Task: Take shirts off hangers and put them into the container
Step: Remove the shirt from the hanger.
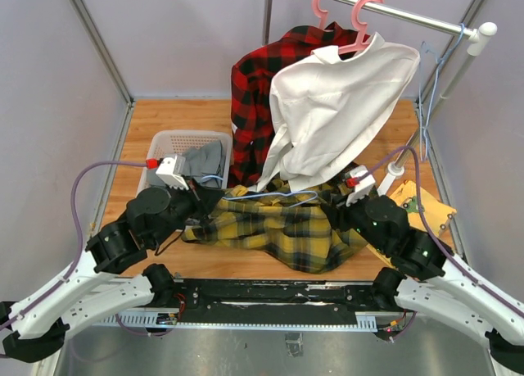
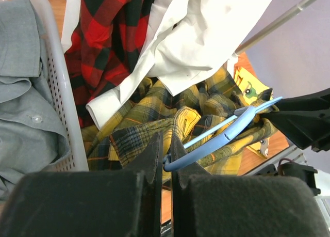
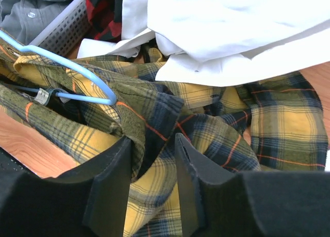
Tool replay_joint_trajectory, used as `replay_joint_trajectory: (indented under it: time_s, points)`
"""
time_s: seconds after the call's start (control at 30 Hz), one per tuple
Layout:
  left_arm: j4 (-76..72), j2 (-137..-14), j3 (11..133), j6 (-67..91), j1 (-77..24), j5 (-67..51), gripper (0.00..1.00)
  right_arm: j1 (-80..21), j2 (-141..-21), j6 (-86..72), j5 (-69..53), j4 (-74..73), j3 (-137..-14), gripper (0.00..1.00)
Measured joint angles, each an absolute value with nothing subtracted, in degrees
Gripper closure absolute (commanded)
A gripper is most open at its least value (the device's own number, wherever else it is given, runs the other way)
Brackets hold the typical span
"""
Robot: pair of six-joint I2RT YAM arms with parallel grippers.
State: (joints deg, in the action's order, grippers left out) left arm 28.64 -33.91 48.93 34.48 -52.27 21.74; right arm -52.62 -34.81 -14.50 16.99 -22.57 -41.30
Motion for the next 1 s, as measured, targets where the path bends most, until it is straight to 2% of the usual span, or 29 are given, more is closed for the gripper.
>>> replay_joint_trajectory:
  time_s: [0.13,0.3,0.43,0.6,0.77,1.0]
  points:
    - [28.1,-34.5,48.9,34.3,-52.3,21.1,1.0,-52.6,-27.7,-13.8,18.0,-22.6,-38.6,0.45]
    - [27.7,-35.2,48.8,33.2,-52.1,21.2,1.0,-52.6,-21.2,-12.6,16.9,-22.6,-38.4,0.37]
    - [26.9,-35.4,48.8,32.6,-52.1,20.6,0.99,-52.6,-20.5,-11.9,15.0,-22.6,-38.4,0.35]
    - [25.5,-36.5,48.8,30.3,-51.9,16.6,0.99,-52.6,-20.7,-10.7,10.7,-20.3,-37.7,0.19]
    - [24.7,-41.3,48.9,27.4,-51.9,8.8,1.0,-52.6,-21.0,-7.1,2.5,-17.0,-35.6,0.14]
    - [23.0,-48.9,48.8,24.8,-51.9,-4.8,0.99,-52.6,-24.9,-3.6,-10.4,-13.9,-32.4,0.14]
